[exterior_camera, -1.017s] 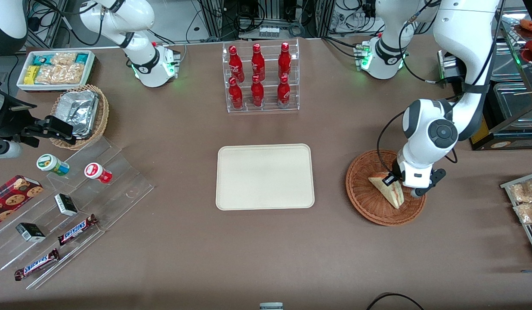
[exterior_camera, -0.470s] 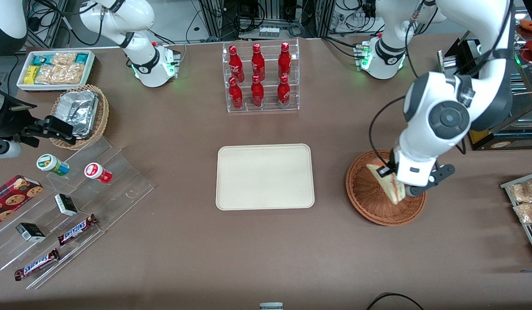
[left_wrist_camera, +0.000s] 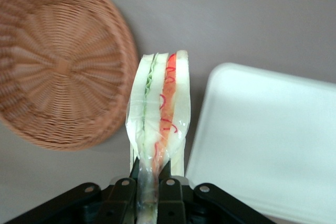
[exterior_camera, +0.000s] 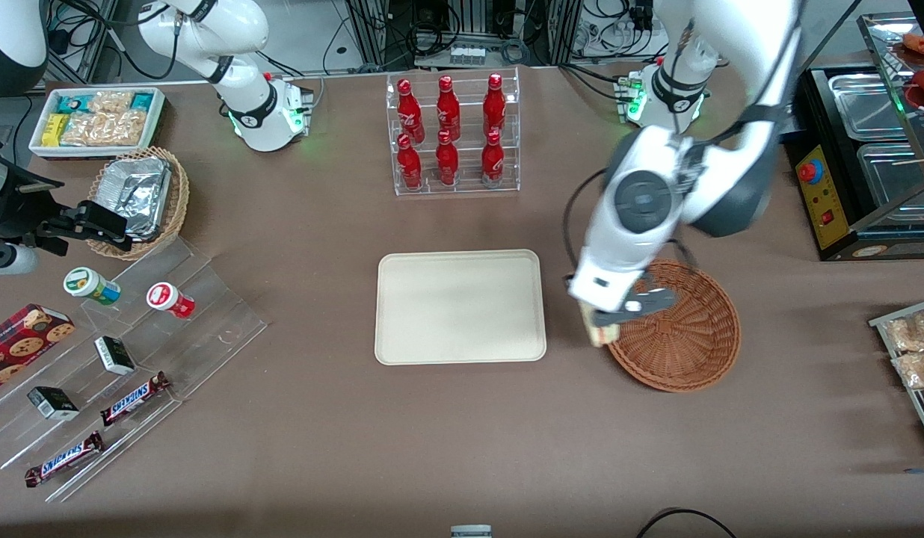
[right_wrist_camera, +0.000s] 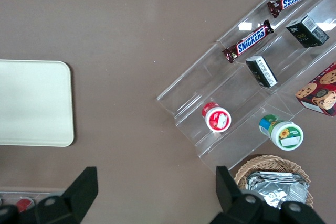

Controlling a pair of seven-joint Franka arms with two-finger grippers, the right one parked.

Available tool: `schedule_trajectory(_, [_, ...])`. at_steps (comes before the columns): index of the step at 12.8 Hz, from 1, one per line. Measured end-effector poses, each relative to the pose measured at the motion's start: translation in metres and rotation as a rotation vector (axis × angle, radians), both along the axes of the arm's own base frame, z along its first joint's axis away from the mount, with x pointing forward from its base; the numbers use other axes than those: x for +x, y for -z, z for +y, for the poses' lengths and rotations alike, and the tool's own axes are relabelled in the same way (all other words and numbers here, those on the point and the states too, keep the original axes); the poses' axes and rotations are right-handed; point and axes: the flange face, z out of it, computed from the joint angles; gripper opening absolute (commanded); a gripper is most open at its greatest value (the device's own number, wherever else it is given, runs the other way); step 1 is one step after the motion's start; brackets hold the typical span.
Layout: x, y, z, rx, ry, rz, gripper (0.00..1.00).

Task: Place sandwich from basket to tray
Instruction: 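Lift the sandwich and carry it with the left gripper over the cream tray, then lower the sandwich onto the tray and open the left gripper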

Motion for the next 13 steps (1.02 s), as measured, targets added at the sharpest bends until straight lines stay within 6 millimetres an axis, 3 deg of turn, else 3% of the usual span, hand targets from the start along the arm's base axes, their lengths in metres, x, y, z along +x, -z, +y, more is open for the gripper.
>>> schedule_trajectory(4, [-0.025,0.032,-0.061,-0.015,0.151,0.001,0.00])
schedule_trajectory(7, [-0.042,0.075,-0.099,-0.030,0.225,-0.005,0.00])
schedule_trajectory(10, [-0.058,0.104,-0.125,-0.037,0.265,0.001,0.00])
schedule_trajectory(13, [-0.063,0.110,-0.136,-0.063,0.251,-0.011,0.00])
